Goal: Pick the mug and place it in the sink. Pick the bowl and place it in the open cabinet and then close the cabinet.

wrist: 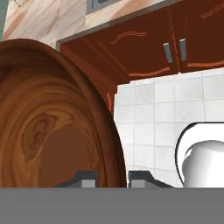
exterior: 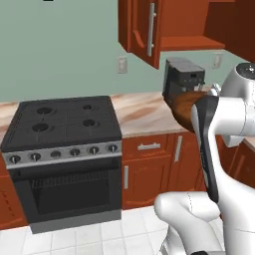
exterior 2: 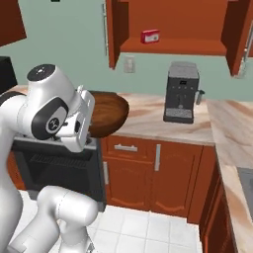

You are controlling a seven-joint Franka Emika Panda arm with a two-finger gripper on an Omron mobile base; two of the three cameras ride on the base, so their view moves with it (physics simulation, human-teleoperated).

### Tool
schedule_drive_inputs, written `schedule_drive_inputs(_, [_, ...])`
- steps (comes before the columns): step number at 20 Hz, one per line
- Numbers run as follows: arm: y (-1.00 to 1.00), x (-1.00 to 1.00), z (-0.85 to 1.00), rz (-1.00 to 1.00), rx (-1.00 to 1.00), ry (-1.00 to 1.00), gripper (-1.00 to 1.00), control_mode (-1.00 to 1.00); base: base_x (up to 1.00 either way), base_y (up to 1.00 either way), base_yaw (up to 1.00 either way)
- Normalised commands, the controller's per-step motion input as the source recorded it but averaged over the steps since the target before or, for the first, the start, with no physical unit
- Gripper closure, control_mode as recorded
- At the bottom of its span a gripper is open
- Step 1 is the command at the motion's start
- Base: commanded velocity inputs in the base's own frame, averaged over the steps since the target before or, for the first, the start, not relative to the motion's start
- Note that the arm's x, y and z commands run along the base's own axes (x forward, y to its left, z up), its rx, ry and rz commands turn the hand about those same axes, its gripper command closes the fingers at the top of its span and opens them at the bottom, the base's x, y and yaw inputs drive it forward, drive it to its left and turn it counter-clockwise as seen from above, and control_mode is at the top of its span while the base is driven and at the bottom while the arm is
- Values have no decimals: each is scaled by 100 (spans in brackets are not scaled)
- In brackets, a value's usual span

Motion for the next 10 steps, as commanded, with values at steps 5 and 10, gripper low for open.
schedule_drive_inputs(5, [0, 0, 0, 0, 0, 0, 100, 100, -8, -40, 25])
schedule_drive_inputs(10, [0, 0, 0, 0, 0, 0, 100, 100, 3, -62, -1])
